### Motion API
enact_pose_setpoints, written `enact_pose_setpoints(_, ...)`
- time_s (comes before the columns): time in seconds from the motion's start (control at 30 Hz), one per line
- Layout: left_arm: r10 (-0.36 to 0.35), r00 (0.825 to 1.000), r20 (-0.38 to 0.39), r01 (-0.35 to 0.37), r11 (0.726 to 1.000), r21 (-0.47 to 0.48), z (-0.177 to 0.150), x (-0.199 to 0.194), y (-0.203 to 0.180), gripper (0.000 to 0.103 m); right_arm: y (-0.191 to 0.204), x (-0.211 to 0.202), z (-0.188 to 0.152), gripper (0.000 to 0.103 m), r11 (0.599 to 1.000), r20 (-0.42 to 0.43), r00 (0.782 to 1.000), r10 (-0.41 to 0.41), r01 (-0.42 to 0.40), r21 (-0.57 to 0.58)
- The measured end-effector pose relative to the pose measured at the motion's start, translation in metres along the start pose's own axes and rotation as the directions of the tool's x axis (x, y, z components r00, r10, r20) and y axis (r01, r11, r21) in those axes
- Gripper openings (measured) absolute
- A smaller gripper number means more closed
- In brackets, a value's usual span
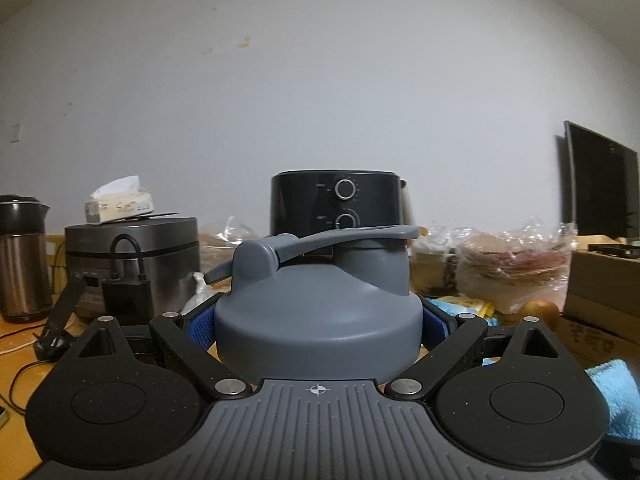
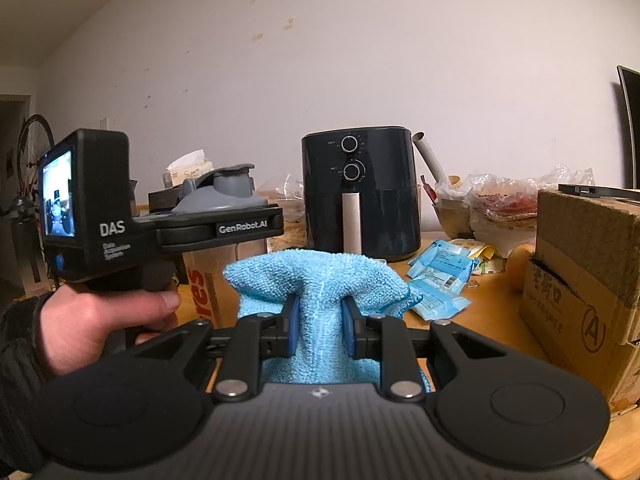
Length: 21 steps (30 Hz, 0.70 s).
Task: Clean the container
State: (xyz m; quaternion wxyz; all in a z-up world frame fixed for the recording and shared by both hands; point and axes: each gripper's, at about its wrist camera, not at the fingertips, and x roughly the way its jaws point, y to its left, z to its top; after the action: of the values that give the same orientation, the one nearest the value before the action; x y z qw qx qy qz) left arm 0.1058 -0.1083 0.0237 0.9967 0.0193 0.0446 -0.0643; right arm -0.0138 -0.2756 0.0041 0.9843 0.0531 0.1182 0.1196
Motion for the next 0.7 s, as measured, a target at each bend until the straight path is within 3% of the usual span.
enact_pose_setpoints(0.3, -0.127, 0.992, -0.008, 0.127, 0.992, 0.01, 0.0, 0.001, 0.017, 0.095, -0.001, 0.003, -0.001, 0.019, 1.0, -0.007, 1.0, 0.009, -0.009, 0.009)
enact_pose_setpoints(0.7, -0.296, 0.955, -0.017, 0.296, 0.955, 0.021, -0.002, 0.006, 0.037, 0.095, -0.001, 0.004, -0.003, 0.019, 0.999, -0.003, 0.999, 0.033, -0.033, 0.021)
